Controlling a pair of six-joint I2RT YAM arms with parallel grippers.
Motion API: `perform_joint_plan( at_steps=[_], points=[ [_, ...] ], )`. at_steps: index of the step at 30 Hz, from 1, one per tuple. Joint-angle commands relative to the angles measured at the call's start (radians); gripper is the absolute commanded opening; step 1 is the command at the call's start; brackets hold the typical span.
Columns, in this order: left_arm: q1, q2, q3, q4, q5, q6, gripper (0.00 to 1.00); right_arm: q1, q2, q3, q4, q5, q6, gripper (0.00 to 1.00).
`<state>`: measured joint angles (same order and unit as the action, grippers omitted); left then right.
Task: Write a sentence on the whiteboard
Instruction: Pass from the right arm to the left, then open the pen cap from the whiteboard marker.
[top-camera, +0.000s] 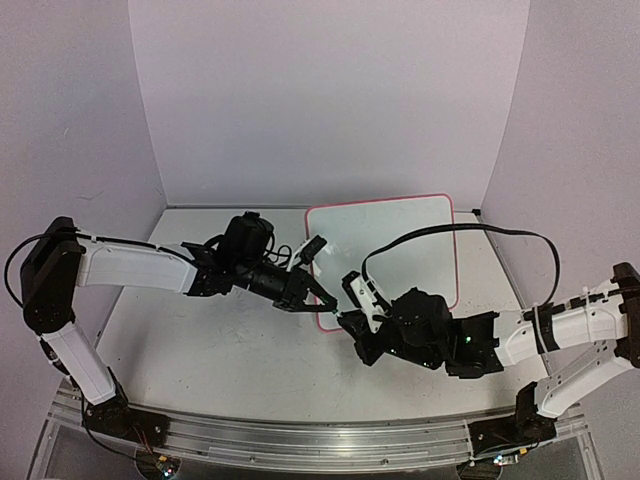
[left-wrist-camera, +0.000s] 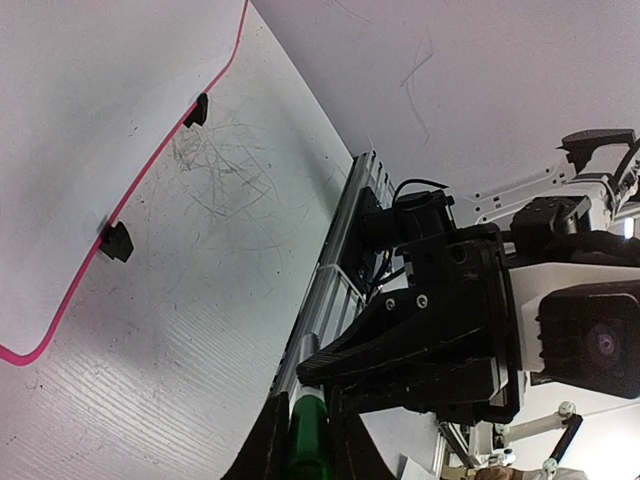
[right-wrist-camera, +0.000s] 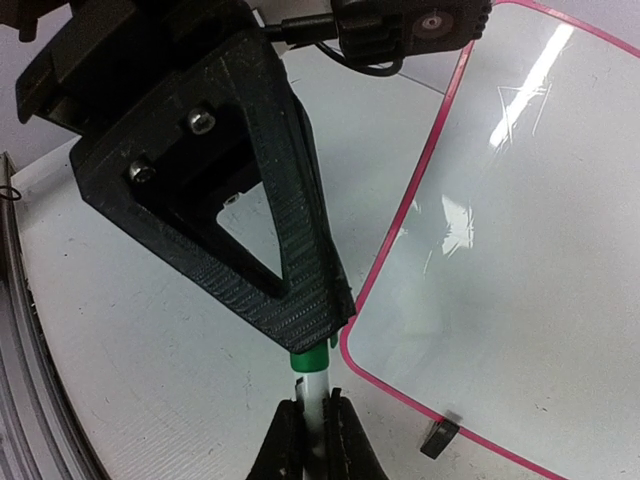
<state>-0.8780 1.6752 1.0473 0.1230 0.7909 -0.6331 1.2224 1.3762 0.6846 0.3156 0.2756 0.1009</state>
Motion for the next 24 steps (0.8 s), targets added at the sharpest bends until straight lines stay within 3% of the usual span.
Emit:
perform_joint_plan(
  at_steps=[1,4,10,12,14,18,24],
  points=[
    [-0.006,0.005,0.062,0.034,0.001,0.007,0.08,-0.003,0.01,0.014,0.042,0.014,-0.006,0.0],
    [-0.004,-0.001,0.067,0.034,-0.024,0.012,0.0,-0.003,0.0,0.003,0.04,0.025,0.01,0.07],
    [0.0,-0.065,0.082,0.033,-0.127,0.053,0.0,-0.057,-0.068,-0.041,0.042,0.019,0.148,0.47],
    [0.004,-0.079,0.096,0.033,-0.153,0.057,0.0,-0.063,-0.119,-0.049,0.042,0.011,0.204,0.79],
    [0.012,-0.092,0.108,0.038,-0.174,0.057,0.0,-0.064,-0.18,-0.058,0.04,0.012,0.252,0.97],
    [0.022,-0.123,0.135,0.062,-0.217,0.051,0.0,-0.122,-0.317,-0.091,0.044,-0.045,0.33,0.98],
    [0.032,-0.15,0.127,0.219,-0.189,-0.034,0.0,-0.296,-0.463,-0.115,0.048,-0.259,0.475,0.98]
  ],
)
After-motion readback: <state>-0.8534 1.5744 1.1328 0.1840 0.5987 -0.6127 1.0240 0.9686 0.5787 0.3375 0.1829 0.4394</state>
